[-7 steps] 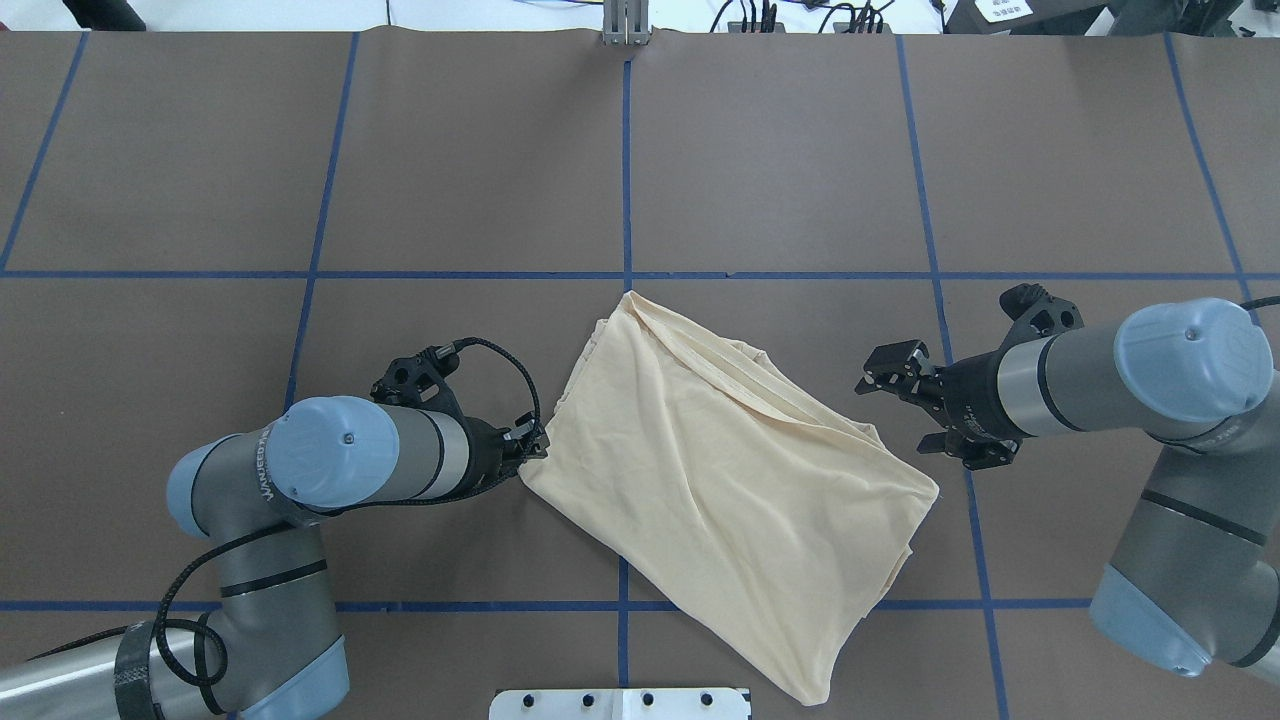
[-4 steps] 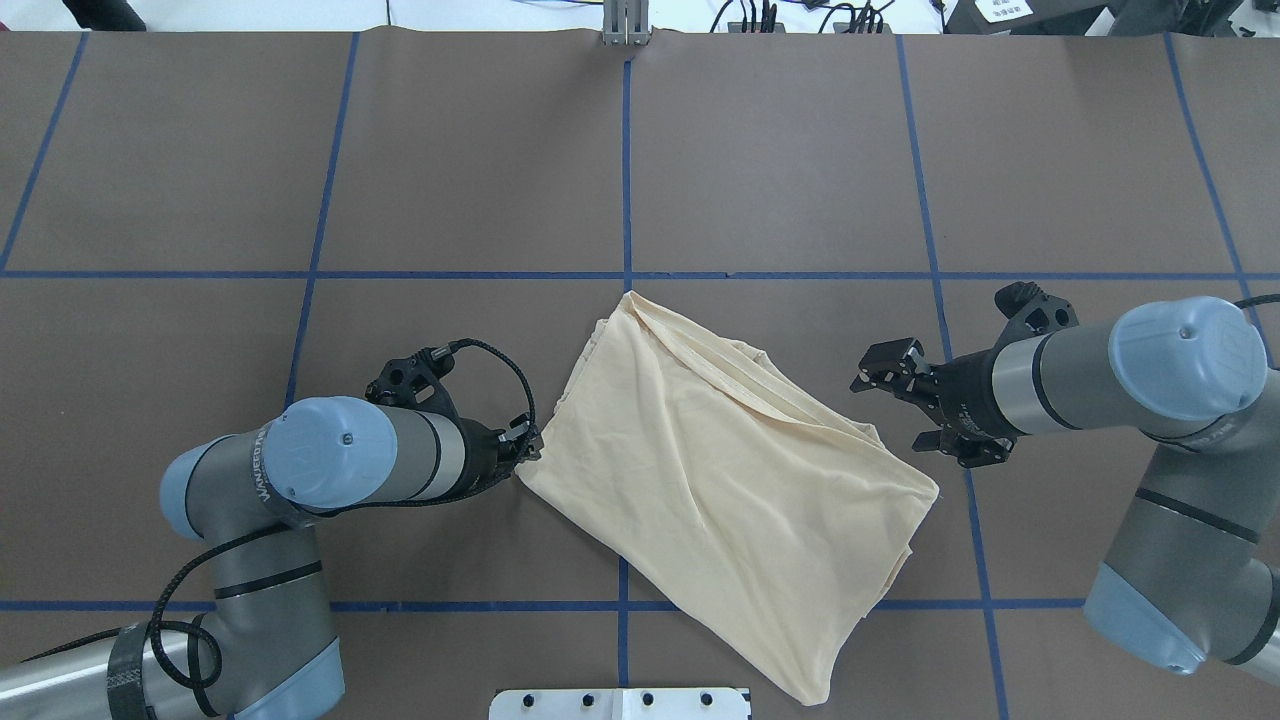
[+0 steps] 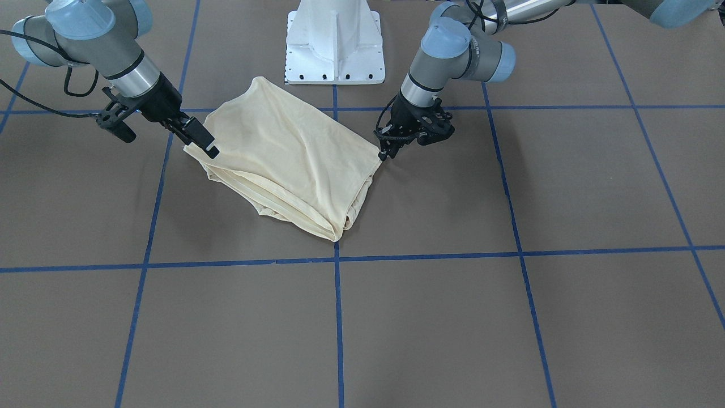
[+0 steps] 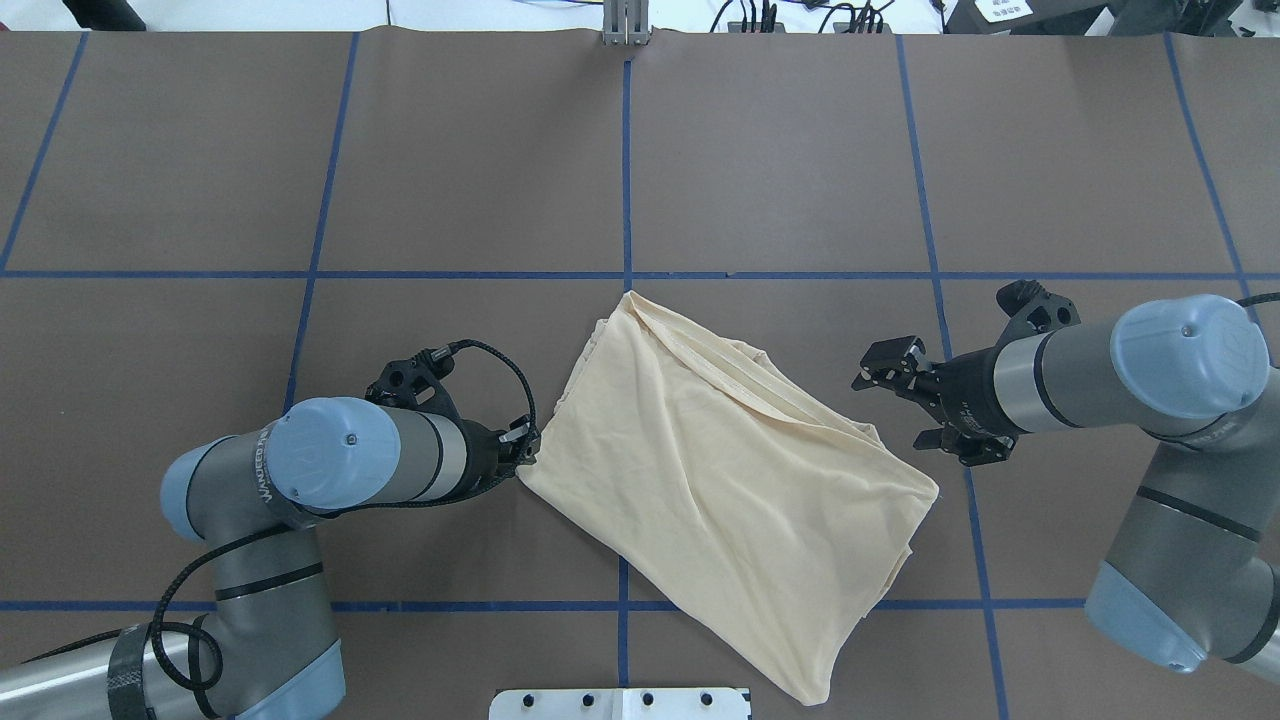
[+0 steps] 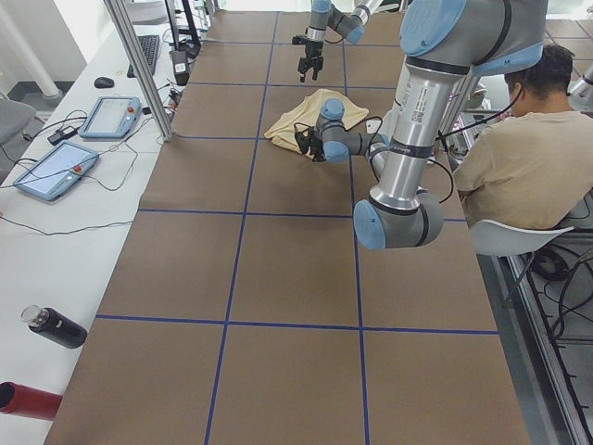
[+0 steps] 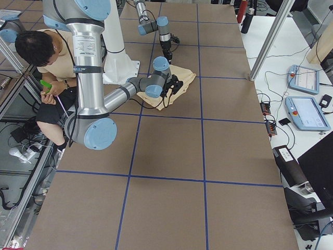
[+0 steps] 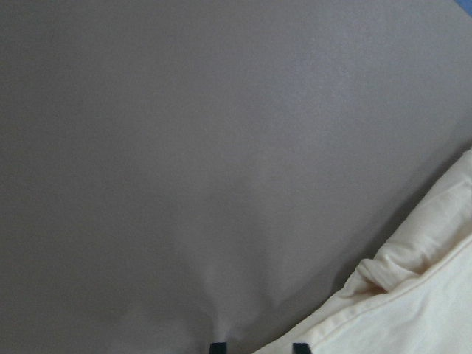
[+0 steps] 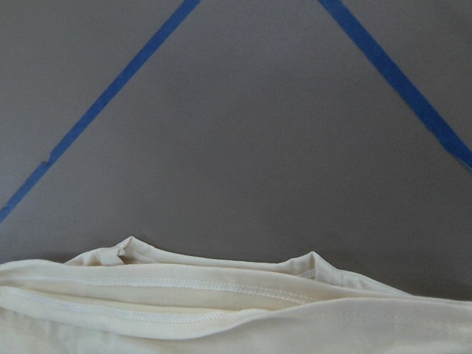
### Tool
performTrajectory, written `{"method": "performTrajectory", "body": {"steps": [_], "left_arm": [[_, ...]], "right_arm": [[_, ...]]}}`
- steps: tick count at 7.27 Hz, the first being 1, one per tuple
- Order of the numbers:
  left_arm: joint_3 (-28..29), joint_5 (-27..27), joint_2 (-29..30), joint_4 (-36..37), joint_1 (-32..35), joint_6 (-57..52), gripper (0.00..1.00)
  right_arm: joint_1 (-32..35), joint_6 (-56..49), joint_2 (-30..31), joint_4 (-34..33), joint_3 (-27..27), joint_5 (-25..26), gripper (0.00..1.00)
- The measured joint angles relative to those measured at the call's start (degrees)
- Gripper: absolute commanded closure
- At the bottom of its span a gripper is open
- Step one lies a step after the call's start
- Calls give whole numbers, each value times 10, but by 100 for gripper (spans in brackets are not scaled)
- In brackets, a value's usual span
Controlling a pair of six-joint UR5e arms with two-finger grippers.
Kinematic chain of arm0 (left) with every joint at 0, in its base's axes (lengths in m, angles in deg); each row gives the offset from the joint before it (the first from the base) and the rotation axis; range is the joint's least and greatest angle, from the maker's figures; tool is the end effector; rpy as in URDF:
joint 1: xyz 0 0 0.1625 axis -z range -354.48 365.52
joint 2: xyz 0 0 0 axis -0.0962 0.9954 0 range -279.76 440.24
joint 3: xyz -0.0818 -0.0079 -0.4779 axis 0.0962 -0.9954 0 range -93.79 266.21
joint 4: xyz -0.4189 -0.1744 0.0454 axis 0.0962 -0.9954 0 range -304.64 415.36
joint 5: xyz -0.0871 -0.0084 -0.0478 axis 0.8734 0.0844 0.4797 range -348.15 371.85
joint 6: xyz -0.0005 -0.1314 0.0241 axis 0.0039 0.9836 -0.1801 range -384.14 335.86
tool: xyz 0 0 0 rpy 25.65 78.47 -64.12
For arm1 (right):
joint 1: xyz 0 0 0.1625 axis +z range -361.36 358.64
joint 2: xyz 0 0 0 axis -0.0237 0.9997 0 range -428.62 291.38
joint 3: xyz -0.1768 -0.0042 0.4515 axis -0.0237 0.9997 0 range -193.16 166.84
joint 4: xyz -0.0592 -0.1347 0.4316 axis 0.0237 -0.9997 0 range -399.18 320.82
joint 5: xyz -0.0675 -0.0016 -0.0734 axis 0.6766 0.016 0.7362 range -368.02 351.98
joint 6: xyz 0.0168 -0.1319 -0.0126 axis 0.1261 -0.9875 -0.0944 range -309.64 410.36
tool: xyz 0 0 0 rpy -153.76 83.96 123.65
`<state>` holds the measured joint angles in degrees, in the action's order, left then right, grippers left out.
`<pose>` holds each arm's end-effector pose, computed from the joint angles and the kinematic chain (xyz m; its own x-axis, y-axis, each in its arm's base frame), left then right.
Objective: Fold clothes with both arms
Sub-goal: 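Hold the shirt with both grippers and turn it square, farther from the robot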
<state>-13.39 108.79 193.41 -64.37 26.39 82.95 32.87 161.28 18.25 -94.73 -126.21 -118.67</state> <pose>0.6320 -0.3663 0.3450 0.3379 -0.4410 -0.8315 0.3690 0.8748 -0.3140 -0.4276 -0.3951 0.4286 0.2816 0.5955 0.7524 -0.3989 0.7858 -0.4727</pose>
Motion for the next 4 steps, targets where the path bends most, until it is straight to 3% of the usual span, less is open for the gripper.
{"method": "performTrajectory", "body": {"steps": [4], "left_arm": [[-23, 2, -4, 5, 2, -1, 100]], "right_arm": [[1, 0, 0, 0, 0, 1, 0]]}}
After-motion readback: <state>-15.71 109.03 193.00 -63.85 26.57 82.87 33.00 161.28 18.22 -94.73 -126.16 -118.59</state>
